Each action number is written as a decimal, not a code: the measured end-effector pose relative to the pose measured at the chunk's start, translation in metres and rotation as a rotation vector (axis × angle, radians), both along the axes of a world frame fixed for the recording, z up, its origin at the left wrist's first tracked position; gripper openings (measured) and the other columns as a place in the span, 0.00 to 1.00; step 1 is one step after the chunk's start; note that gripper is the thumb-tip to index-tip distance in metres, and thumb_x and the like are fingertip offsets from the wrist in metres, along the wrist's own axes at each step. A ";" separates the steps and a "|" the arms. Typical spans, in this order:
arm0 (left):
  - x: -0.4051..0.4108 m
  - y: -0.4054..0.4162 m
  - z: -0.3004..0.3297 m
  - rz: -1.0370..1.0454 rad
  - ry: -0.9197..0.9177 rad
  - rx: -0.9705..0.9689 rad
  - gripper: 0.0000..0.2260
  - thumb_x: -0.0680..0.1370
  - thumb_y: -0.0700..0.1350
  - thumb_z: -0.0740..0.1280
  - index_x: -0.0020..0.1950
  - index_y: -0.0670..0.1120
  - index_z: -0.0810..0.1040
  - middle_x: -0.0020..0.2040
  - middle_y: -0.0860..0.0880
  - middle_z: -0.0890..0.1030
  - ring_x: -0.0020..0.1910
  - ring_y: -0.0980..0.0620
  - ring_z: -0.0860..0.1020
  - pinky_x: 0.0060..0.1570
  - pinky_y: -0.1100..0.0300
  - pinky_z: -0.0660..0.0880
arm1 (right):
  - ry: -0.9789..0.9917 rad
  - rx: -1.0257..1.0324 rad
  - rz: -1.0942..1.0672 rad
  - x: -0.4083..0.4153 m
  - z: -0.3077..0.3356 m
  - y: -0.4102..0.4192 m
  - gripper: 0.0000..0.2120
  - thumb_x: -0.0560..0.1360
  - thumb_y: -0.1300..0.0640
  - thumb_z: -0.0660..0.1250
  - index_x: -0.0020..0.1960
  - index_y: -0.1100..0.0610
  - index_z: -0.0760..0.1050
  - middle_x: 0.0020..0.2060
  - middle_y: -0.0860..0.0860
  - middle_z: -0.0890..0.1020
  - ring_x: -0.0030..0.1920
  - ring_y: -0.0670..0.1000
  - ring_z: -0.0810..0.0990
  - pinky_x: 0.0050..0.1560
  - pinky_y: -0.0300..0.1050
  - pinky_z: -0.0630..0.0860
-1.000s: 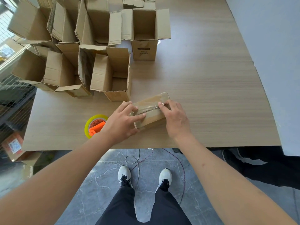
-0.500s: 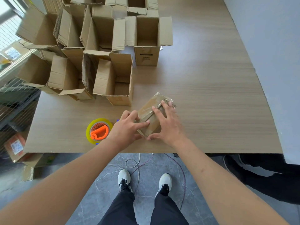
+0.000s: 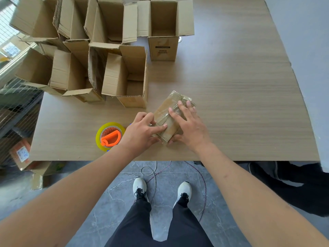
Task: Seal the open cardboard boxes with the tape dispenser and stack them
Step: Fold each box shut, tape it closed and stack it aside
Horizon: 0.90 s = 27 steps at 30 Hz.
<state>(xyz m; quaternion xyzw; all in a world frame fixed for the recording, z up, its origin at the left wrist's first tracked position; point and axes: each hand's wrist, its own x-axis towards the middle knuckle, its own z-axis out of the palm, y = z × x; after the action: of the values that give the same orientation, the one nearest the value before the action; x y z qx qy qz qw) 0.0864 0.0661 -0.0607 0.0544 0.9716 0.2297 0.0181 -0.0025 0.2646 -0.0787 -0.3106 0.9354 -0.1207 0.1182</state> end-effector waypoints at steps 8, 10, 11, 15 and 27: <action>-0.001 0.010 0.009 0.008 0.000 0.002 0.22 0.68 0.49 0.82 0.62 0.52 0.85 0.48 0.43 0.76 0.52 0.39 0.74 0.38 0.45 0.81 | -0.124 0.060 0.062 0.003 0.018 -0.004 0.62 0.64 0.25 0.72 0.83 0.46 0.42 0.82 0.50 0.35 0.81 0.54 0.34 0.81 0.53 0.44; 0.000 0.007 0.010 -0.051 0.016 0.002 0.23 0.68 0.42 0.82 0.63 0.50 0.85 0.47 0.43 0.76 0.48 0.39 0.75 0.37 0.45 0.81 | -0.118 0.069 0.095 0.003 0.019 -0.004 0.61 0.65 0.35 0.77 0.83 0.47 0.42 0.82 0.48 0.35 0.82 0.51 0.37 0.80 0.53 0.57; 0.001 0.005 0.010 -0.084 0.024 0.003 0.23 0.68 0.39 0.81 0.63 0.48 0.85 0.47 0.43 0.76 0.48 0.40 0.75 0.36 0.45 0.81 | -0.122 0.073 0.109 0.002 0.020 -0.003 0.61 0.65 0.39 0.79 0.83 0.47 0.42 0.82 0.46 0.36 0.82 0.49 0.38 0.76 0.53 0.65; 0.006 -0.007 0.004 -0.147 0.082 0.017 0.19 0.72 0.34 0.77 0.62 0.46 0.85 0.47 0.44 0.78 0.49 0.41 0.78 0.37 0.46 0.81 | -0.156 0.081 0.139 -0.003 0.019 -0.005 0.63 0.64 0.45 0.82 0.83 0.45 0.41 0.81 0.41 0.34 0.81 0.46 0.37 0.67 0.52 0.73; -0.001 -0.020 0.006 -0.236 0.088 0.052 0.21 0.71 0.35 0.79 0.62 0.44 0.84 0.48 0.45 0.81 0.52 0.42 0.79 0.49 0.46 0.81 | -0.288 0.106 0.203 -0.023 0.021 -0.007 0.61 0.67 0.57 0.81 0.83 0.49 0.41 0.81 0.44 0.33 0.81 0.48 0.35 0.79 0.53 0.59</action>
<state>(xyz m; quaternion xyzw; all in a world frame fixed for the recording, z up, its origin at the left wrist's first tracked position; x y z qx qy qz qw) 0.0857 0.0461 -0.0545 0.1788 0.9520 0.2485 0.0010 -0.0256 0.2577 -0.0575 -0.3764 0.8776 -0.1017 0.2789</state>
